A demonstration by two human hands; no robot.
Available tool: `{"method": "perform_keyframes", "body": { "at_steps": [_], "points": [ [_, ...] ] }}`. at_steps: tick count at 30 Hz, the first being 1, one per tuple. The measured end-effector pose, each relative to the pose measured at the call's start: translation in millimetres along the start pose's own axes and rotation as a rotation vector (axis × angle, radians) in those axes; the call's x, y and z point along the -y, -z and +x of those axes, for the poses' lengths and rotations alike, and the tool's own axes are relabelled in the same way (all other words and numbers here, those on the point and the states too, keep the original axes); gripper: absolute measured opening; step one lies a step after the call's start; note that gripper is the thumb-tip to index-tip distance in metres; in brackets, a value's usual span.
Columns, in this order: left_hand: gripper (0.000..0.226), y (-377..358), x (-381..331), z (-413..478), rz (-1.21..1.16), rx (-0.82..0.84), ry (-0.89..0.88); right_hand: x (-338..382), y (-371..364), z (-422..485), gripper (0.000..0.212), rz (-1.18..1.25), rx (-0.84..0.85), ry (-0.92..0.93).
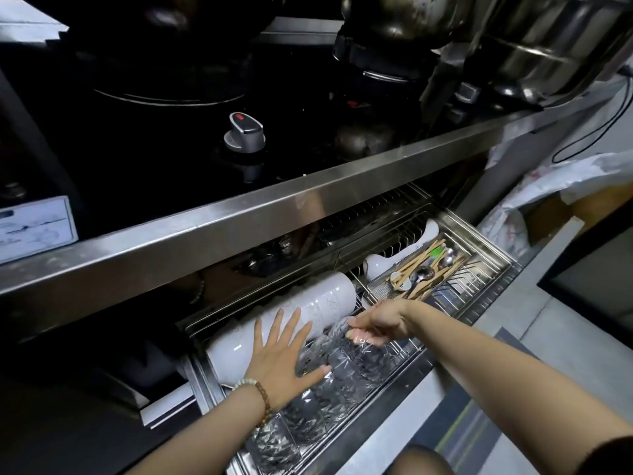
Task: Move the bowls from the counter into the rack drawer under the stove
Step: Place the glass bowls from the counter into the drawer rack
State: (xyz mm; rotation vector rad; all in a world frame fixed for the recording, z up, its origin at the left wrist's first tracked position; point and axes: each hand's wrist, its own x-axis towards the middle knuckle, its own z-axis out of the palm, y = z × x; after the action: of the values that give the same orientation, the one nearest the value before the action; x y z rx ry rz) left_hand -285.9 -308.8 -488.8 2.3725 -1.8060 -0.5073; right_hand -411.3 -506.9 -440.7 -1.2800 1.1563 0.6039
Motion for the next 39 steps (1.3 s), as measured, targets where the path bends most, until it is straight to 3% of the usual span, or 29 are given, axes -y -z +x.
{"method": "perform_keyframes", "body": {
  "at_steps": [8, 15, 20, 24, 27, 30, 33, 39],
  "points": [
    [0.104, 1, 0, 0, -0.017, -0.006, 0.004, -6, -5, 9, 0.023, -0.009, 0.01, -0.043],
    [0.099, 2, 1, -2, -0.011, 0.006, 0.01, -8, -7, 9, 0.01, -0.112, 0.044, -0.008],
    [0.103, 3, 1, 0, -0.025, 0.037, 0.024, -6, -7, 3, 0.029, -0.187, -0.018, 0.018],
    [0.114, 11, 0, 0, -0.046, 0.083, 0.027, 2, -14, -17, 0.011, -0.287, -0.11, 0.08],
    [0.11, 23, -3, 0, -0.104, 0.119, 0.043, 4, -12, -34, 0.033, -0.283, -0.222, 0.18],
    [0.088, 44, -11, -6, -0.158, 0.147, 0.053, -2, -11, -58, 0.059, -0.297, -0.319, 0.27],
    [0.07, 66, -18, -15, -0.271, 0.131, 0.047, -11, -19, -91, 0.063, -0.263, -0.37, 0.37],
    [0.06, 127, -30, -42, -0.386, 0.011, -0.053, -27, -36, -164, 0.079, -0.135, -0.544, 0.555]
  ]
}}
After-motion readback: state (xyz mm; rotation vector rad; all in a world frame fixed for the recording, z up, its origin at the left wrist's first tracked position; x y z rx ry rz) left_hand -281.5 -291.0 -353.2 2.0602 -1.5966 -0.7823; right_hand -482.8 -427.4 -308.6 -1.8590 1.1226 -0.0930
